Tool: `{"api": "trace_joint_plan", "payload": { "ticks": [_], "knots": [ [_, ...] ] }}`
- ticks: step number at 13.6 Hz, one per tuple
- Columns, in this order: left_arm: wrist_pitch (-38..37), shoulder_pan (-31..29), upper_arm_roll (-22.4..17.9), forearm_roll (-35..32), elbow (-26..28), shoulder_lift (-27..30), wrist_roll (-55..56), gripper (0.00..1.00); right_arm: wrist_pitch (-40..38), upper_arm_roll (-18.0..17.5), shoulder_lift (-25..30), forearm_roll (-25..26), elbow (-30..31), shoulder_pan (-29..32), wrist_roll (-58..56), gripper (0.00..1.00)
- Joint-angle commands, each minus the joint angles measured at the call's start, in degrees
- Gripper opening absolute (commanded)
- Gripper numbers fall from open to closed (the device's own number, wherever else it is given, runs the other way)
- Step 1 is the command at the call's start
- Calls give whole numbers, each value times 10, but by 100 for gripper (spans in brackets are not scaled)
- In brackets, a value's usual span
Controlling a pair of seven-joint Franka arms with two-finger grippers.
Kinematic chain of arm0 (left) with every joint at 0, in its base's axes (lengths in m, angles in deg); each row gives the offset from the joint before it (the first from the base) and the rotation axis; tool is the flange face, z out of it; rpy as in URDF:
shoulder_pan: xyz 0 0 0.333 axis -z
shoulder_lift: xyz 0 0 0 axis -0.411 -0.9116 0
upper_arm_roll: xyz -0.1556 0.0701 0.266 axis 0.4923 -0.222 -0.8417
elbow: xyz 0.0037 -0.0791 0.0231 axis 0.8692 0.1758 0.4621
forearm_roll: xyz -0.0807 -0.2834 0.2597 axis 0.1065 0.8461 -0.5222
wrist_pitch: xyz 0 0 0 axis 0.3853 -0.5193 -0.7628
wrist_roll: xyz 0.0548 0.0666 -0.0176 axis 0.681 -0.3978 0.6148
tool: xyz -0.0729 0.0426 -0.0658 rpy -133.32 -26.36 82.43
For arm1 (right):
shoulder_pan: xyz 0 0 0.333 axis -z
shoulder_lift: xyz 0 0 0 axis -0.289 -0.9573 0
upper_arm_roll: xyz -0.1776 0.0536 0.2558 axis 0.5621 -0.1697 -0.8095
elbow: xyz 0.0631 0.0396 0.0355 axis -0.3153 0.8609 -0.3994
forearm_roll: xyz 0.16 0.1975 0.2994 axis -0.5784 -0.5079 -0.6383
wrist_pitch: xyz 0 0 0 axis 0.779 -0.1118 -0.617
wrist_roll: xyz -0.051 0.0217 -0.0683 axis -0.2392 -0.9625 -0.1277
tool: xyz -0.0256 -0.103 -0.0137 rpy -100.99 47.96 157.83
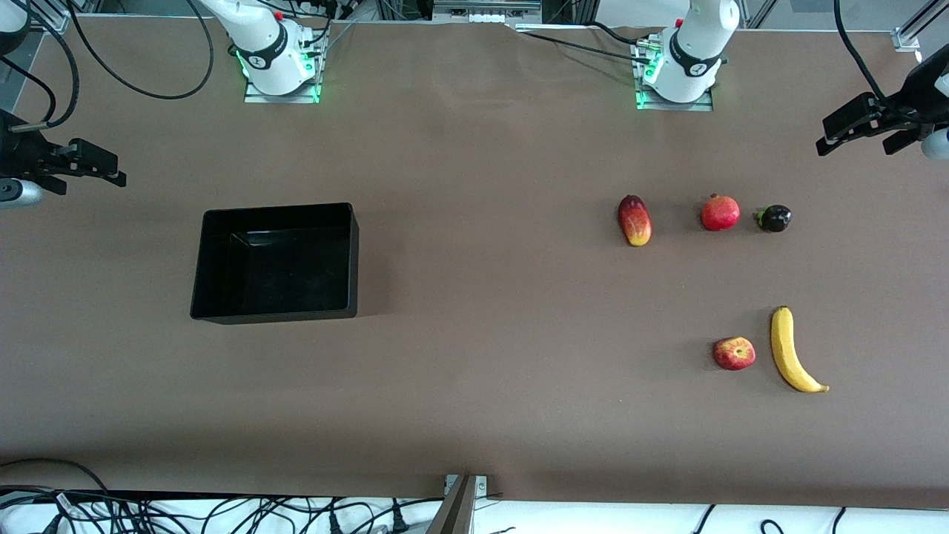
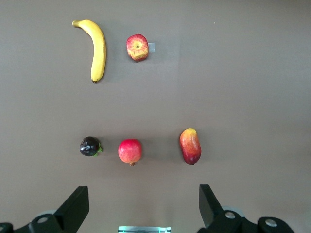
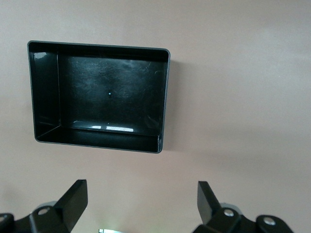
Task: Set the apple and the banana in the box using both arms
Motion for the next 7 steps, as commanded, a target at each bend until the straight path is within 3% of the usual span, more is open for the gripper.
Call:
{"api": "trace_joint_plan", "payload": {
  "ticks": [1,7],
  "knots": [
    [-4,-1,0,7,-14,-7,3,100,-13,-2,-6,7,-16,4,5,100],
    [-3,-2,-1,7,-14,-9,-4,100,-13,-1,-6,8,-23,7,4,100]
  ]
}}
